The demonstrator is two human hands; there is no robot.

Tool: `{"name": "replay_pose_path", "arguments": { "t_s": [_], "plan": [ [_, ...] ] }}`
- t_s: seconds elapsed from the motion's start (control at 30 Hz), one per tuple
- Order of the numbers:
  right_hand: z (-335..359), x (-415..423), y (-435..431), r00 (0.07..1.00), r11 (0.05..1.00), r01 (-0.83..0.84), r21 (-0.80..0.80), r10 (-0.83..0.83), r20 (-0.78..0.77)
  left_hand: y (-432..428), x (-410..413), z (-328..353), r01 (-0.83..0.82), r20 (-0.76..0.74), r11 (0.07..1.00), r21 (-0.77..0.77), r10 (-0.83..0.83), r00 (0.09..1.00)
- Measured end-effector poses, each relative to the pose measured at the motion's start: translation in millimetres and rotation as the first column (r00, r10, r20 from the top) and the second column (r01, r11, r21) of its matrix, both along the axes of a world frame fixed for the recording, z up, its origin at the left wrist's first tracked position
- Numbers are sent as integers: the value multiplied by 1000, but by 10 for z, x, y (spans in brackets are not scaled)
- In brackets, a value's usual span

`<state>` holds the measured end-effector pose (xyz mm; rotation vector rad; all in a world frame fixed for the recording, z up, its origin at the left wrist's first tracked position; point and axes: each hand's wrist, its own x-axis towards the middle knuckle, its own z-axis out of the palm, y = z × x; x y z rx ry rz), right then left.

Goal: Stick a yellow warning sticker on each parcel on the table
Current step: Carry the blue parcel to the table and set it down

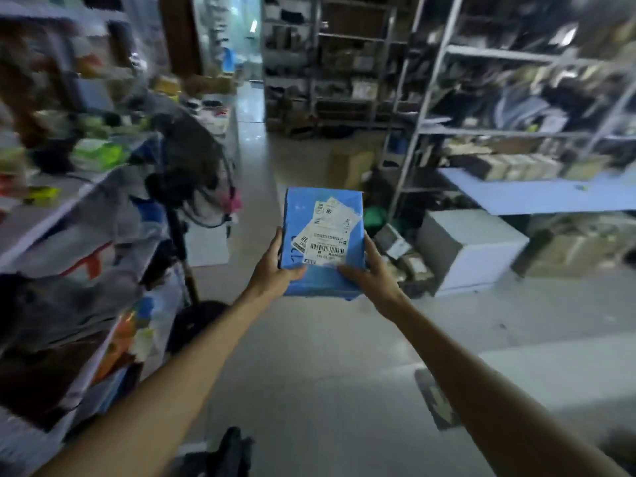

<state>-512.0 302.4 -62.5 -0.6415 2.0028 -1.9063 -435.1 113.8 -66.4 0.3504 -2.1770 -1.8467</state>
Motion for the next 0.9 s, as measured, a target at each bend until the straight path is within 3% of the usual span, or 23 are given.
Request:
{"name": "replay_pose_path", "arguments": {
  "t_s": [0.2, 0.4, 0.6, 0.9],
  "plan": [
    [-113, -646, 1338, 944, 944, 327, -37, -325, 62, 1220, -1256, -44, 306, 21, 952, 5, -306, 952],
    [-145, -1011, 2324, 838, 839, 543, -46, -537, 91, 2223, -2155, -131, 530, 55, 848, -9, -529, 847],
    [-212, -1593, 2982, 748, 746, 663, -63, -655, 105, 2999, -3090, -113, 703, 59, 711, -9, -701, 710],
    [-119, -2982, 3574, 597, 598, 801, -26, -797, 88, 3776, -4912, -100, 837, 63, 545, -54, -834, 547]
  ]
}}
